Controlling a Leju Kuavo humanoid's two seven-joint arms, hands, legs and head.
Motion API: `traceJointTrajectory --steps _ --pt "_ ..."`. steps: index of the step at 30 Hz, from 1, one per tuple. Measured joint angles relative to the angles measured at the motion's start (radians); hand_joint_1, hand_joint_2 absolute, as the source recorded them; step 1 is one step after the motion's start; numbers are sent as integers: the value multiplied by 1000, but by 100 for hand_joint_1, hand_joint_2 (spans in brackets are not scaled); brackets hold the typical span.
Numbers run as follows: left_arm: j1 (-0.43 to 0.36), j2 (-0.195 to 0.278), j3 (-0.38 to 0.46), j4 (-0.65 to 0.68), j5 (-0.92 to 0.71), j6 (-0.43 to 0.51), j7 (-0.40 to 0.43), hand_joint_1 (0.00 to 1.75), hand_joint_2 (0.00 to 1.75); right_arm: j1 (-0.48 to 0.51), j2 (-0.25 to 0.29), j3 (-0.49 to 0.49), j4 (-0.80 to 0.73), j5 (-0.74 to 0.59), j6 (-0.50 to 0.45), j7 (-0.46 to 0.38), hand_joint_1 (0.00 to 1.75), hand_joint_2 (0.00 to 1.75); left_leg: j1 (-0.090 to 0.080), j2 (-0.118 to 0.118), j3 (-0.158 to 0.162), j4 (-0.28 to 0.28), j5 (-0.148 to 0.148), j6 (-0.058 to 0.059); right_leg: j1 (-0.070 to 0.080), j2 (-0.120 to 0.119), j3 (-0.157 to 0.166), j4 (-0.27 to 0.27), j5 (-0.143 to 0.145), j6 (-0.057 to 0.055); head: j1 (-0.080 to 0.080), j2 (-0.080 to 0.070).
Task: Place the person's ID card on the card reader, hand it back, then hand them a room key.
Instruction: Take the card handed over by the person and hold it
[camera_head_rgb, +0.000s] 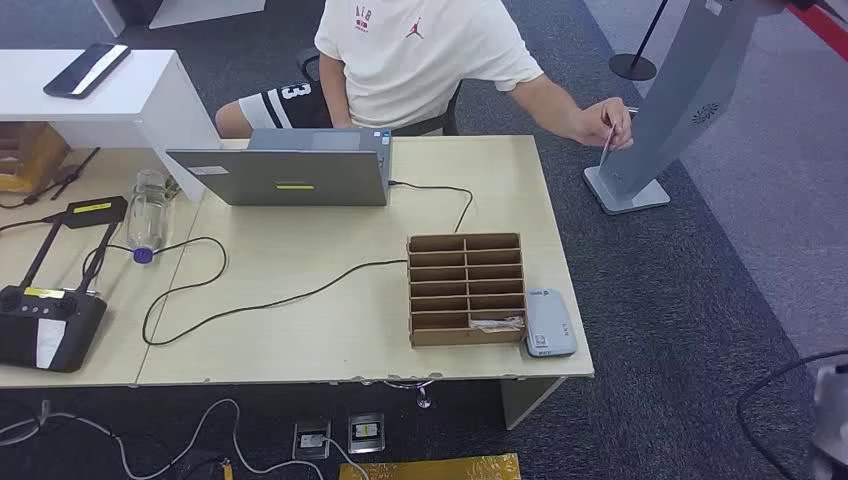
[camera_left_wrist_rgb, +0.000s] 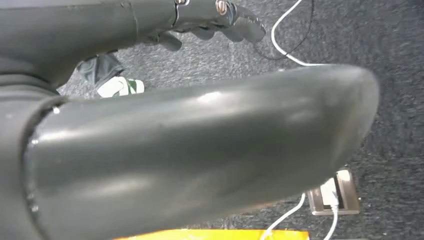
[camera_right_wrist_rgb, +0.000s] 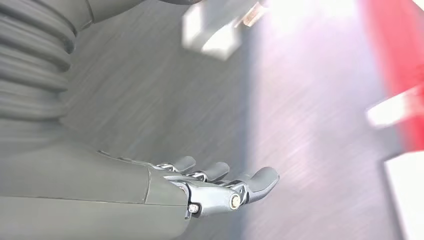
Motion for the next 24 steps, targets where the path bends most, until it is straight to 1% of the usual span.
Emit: traceJointTrajectory --steps 2,3,5,8,10,12,14,16,19,21,24 --pt "-1 -2 0 0 -10 6 -6 0 0 -39 -6 96 -39 -49 -16 10 0 175 0 -2 0 0 0 0 0 -2 0 0 0 0 0 0" --pt "-1 -4 0 0 -22 12 -14 0 0 -72 -14 193 -81 -85 -30 17 0 175 0 -5 0 0 1 0 0 -5 0 0 0 0 1 0" --pt "-2 -8 -2 0 -50 22 -29 0 0 -96 -36 379 -172 -95 -50 26 0 175 1 -9 -1 0 1 0 1 -8 0 0 0 0 1 0" --pt "-11 -11 -8 0 -95 30 -36 0 0 -88 -66 599 -313 2 -62 41 0 175 1 -7 -4 0 1 0 1 -6 -1 0 -1 0 1 0" --pt "-23 -11 -14 0 -113 32 -36 0 0 -77 -74 727 -399 59 -64 50 0 175 1 -2 -3 0 0 -1 1 -1 -1 0 0 0 1 0" --pt "-35 -13 -20 0 -118 32 -36 0 0 -64 -78 831 -465 79 -66 57 0 175 1 1 -1 0 0 -2 1 2 -1 0 0 0 1 0" --pt "-42 -16 -26 0 -123 33 -36 0 0 -50 -83 915 -519 104 -61 55 0 175 1 1 -1 0 0 -1 1 2 -1 0 0 0 1 0" --pt "-43 -17 -30 0 -133 33 -36 0 0 -41 -88 989 -562 178 -40 45 0 175 1 0 -2 0 0 -1 1 0 -1 0 0 0 1 0" --pt "-51 -17 -36 0 -151 20 -36 0 0 -38 -89 1121 -625 379 22 41 0 175 1 -1 -3 0 1 -1 1 -1 -1 1 0 0 1 0" --pt "-62 -17 -41 0 -158 -2 -36 0 0 -40 -79 1215 -658 492 68 44 0 175 2 -2 -4 -1 1 -1 2 -2 -1 1 0 0 0 0" --pt "-70 -15 -48 0 -159 -37 -36 0 0 -53 -50 1345 -671 573 135 35 0 175 3 -6 -4 -1 2 -2 4 -5 -1 1 0 0 1 0"
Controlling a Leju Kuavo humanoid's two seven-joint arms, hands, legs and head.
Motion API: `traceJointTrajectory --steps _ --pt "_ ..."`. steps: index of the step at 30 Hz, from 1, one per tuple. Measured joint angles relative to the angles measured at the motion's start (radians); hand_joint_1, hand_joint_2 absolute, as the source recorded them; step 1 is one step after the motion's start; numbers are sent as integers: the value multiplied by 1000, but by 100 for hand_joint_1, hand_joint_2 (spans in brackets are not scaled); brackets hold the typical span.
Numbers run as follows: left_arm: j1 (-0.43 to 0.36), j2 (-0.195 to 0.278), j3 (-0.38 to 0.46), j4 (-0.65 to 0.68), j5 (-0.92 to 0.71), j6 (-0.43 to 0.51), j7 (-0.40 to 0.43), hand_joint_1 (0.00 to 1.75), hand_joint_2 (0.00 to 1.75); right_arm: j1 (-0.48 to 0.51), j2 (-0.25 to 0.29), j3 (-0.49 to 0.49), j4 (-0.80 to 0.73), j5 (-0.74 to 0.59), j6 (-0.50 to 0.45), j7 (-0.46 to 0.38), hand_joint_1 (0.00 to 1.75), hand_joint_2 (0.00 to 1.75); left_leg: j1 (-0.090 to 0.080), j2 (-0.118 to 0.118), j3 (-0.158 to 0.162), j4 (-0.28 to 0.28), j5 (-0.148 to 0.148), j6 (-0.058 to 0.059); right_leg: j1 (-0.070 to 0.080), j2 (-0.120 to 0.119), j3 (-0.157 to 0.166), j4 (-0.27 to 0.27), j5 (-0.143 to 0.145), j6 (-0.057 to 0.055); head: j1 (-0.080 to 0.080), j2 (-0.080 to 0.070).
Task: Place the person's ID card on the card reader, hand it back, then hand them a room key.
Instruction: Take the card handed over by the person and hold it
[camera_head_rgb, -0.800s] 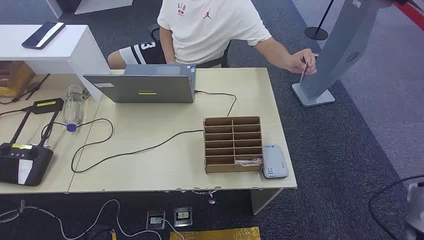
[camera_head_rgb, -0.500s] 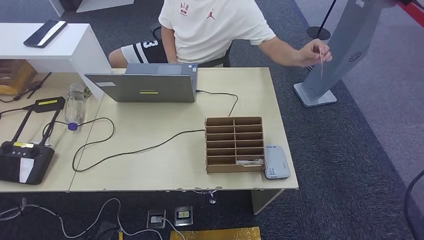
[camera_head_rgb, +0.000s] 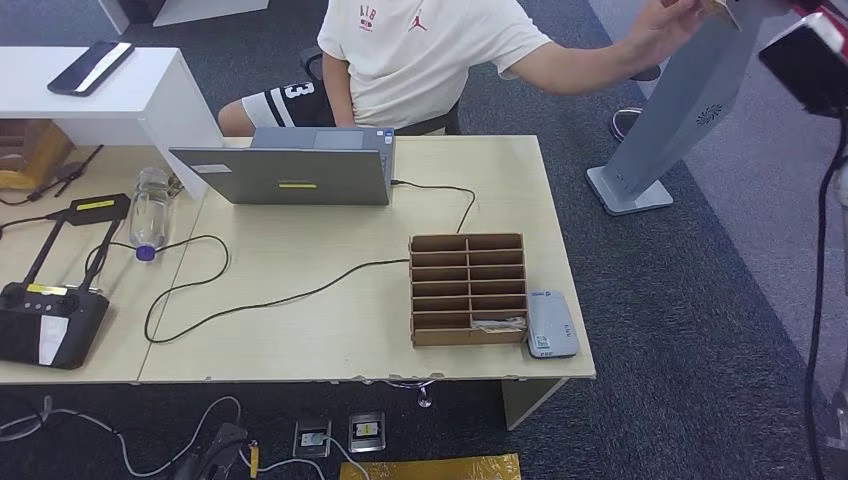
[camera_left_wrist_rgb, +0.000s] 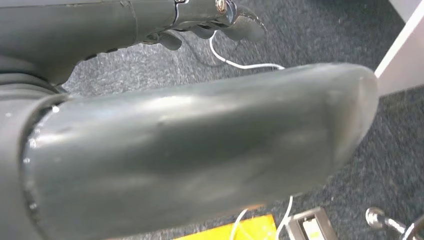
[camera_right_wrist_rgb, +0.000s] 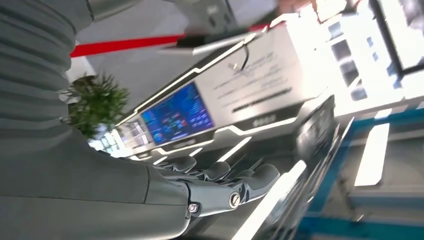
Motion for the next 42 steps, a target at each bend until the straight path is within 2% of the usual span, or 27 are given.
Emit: traceJointTrajectory --steps 5,11,21,30,34,42 --pt "-2 9 -3 0 2 -31 4 0 0 -25 60 193 5 52 77 -21 0 175 1 -6 -1 0 1 -2 1 -4 0 0 -1 -1 0 0" --pt "-1 15 -3 0 10 -35 11 0 0 -28 115 333 28 54 94 -25 0 175 1 -7 -2 0 1 -2 1 -6 -1 0 -2 -2 0 0" --pt "7 21 -3 0 11 -36 14 0 0 -27 140 422 81 41 83 -33 0 175 1 -7 -2 0 1 -2 1 -6 -1 0 -2 -2 0 0" --pt "9 22 -3 0 11 -39 15 0 0 -27 143 435 91 39 78 -34 0 175 1 -7 -1 0 1 -2 1 -6 -1 0 -2 -2 0 0" --pt "11 22 -3 0 12 -37 16 0 0 -27 146 454 113 10 64 -37 175 175 1 -7 -1 0 1 -2 1 -6 -1 0 -2 -2 0 0" --pt "17 26 -8 0 12 -33 16 0 0 -26 143 456 127 -17 59 -31 175 175 1 -6 -1 0 1 -2 1 -5 -1 0 -2 -2 0 0"
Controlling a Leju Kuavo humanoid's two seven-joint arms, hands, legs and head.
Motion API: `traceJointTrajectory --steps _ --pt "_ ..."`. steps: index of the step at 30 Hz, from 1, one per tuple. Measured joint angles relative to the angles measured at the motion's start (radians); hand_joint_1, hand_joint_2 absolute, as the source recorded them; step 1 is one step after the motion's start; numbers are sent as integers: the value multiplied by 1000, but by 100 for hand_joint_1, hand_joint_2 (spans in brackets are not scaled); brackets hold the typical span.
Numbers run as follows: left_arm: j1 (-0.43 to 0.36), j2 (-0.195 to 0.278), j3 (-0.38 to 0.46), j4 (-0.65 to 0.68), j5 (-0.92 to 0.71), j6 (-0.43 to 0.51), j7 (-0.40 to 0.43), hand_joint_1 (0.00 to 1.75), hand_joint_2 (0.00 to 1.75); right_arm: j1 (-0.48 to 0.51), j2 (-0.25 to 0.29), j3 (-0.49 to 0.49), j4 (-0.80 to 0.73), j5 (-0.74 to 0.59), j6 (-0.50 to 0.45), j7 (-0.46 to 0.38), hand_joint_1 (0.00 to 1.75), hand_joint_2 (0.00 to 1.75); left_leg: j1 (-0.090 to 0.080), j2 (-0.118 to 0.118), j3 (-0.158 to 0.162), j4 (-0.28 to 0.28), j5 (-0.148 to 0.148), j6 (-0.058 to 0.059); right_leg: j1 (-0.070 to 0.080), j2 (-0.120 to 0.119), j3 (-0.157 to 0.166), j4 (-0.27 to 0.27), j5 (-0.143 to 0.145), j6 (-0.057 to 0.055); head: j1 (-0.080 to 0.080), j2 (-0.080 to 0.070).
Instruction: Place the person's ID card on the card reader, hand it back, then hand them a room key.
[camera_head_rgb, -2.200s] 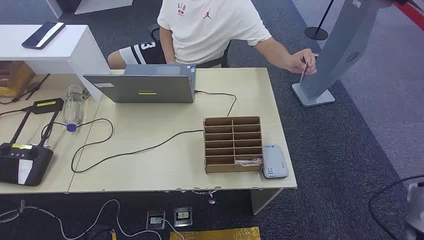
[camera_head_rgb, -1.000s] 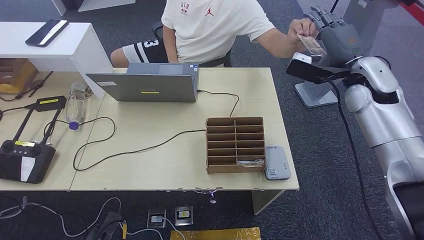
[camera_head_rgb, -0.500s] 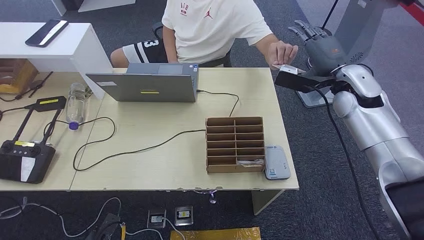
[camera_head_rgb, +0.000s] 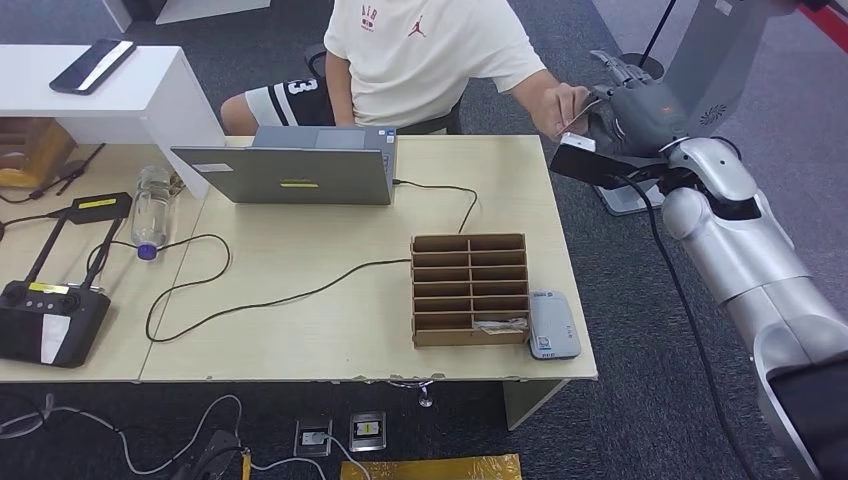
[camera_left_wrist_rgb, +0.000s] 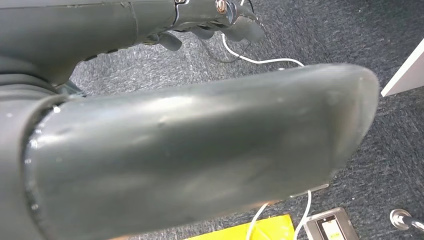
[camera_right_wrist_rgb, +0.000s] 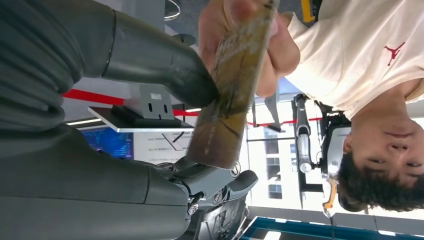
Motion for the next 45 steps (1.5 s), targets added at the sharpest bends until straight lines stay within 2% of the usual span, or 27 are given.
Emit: traceJointTrajectory --steps 7,14,21,29,34,45 --pt "0 0 -2 0 -4 1 0 0 0 5 -6 0 -1 -12 11 15 175 175 0 0 0 0 0 0 0 0 0 0 0 0 0 0" --pt "0 0 -2 0 -1 4 0 0 0 56 -27 -1 -39 -49 42 62 175 175 0 1 0 0 0 0 0 1 0 0 0 0 0 0" --pt "8 -1 -2 0 16 7 0 0 0 218 -69 -22 -103 -104 49 122 175 175 0 0 0 0 -1 0 0 0 0 -1 0 0 0 0" --pt "22 1 -2 0 44 17 0 0 0 392 -121 -59 -163 -72 42 183 175 175 0 0 0 0 -1 -1 0 0 0 -1 0 0 0 0" --pt "28 1 -2 0 47 19 0 0 0 523 -134 -91 -214 -62 39 215 175 175 0 1 0 0 -1 -1 0 1 0 -1 0 0 0 0" --pt "26 0 -2 0 38 20 0 0 0 628 -120 -110 -268 -27 40 233 175 175 0 1 0 0 -1 -1 0 2 0 -1 0 0 0 0"
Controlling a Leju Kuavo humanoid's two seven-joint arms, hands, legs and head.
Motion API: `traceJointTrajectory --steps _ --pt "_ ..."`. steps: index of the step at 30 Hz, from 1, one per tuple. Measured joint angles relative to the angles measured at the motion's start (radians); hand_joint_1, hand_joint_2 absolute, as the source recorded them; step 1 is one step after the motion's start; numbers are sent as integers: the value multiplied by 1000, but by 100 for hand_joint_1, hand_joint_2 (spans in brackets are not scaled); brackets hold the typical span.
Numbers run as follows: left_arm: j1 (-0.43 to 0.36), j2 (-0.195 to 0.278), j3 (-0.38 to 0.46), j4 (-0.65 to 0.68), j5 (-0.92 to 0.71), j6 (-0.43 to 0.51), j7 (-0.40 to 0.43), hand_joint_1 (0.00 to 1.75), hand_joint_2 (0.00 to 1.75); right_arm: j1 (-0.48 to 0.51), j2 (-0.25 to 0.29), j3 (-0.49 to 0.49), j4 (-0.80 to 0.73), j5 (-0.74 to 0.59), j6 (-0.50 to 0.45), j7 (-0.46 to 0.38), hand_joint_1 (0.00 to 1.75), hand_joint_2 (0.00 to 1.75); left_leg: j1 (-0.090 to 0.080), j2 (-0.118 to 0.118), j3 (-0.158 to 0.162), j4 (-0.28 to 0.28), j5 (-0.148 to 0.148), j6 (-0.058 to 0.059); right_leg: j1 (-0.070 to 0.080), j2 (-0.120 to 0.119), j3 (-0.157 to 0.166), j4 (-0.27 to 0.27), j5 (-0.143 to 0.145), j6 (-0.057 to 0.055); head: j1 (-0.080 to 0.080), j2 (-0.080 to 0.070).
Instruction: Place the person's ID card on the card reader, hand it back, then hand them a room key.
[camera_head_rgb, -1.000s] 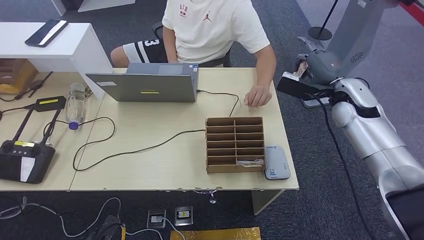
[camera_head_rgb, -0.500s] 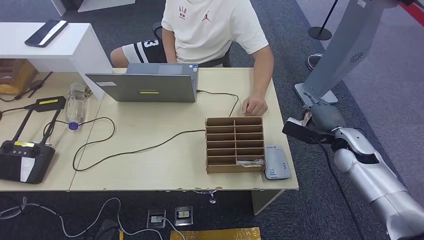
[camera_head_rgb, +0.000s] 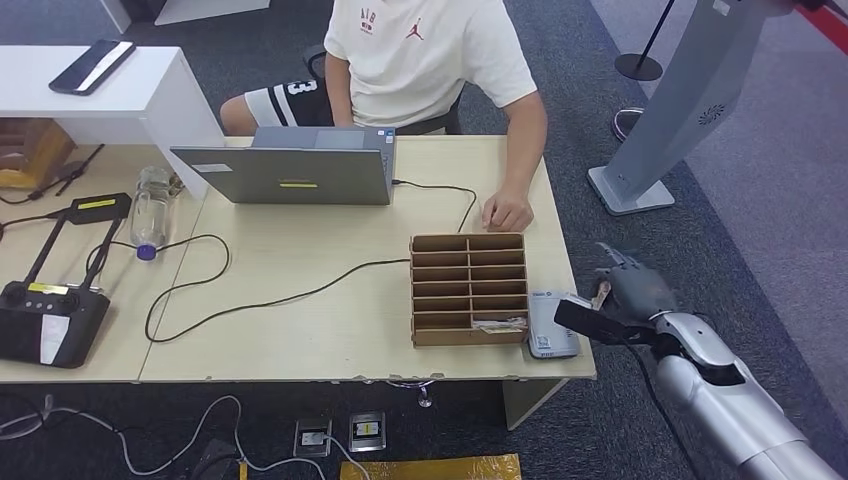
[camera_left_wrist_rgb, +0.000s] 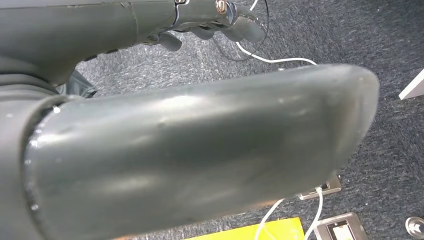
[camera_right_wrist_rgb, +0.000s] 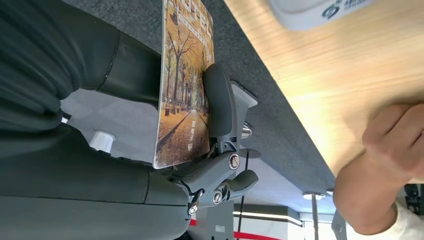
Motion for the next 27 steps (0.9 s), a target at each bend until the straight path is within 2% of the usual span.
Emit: traceJointTrajectory --steps 14,27 --pt "4 -2 0 0 12 12 0 0 0 13 46 -6 -5 38 -23 -9 175 175 0 0 0 0 0 0 0 0 0 0 0 0 0 0" --pt "11 -2 0 0 12 12 0 0 0 14 90 -23 -5 42 4 -20 175 175 0 0 0 0 0 0 0 0 0 0 0 0 0 0"
